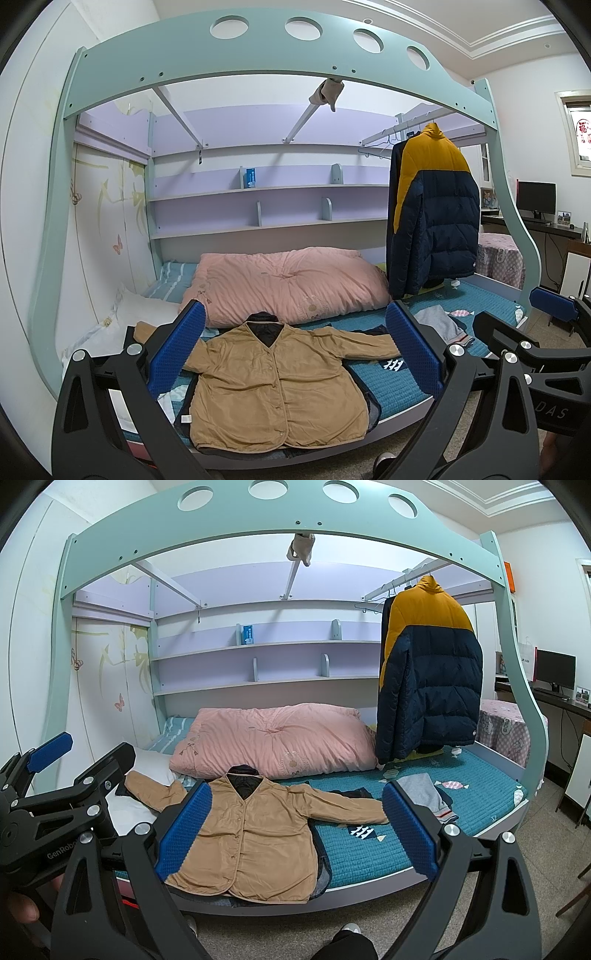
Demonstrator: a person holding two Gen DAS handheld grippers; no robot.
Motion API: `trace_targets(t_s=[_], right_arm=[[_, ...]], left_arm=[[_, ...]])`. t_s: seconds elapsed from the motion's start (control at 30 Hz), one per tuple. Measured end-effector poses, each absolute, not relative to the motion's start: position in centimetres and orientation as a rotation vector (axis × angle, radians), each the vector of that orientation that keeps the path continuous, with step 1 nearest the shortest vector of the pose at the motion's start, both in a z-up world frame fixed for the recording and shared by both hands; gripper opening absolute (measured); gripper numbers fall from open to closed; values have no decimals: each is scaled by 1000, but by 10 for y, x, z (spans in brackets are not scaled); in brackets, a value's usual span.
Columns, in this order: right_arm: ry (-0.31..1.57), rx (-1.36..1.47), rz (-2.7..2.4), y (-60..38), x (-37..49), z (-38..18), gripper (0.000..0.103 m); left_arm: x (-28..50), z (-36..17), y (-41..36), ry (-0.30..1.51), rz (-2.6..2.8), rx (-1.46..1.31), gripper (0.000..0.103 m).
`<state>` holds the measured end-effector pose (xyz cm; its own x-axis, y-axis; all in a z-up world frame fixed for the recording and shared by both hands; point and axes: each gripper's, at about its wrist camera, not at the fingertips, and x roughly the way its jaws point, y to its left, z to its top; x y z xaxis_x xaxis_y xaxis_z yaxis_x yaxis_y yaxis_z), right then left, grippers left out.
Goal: Fold large clothes
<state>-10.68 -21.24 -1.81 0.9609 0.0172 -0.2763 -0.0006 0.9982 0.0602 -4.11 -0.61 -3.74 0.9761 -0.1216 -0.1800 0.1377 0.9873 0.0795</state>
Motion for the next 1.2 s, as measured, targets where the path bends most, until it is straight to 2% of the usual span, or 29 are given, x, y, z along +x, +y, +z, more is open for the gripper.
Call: trace_targets(t_s=[1.2], right_arm=[[284, 65, 12, -213, -108, -20, 90]], left_arm=[[-39, -37, -7, 191, -137, 88, 98]])
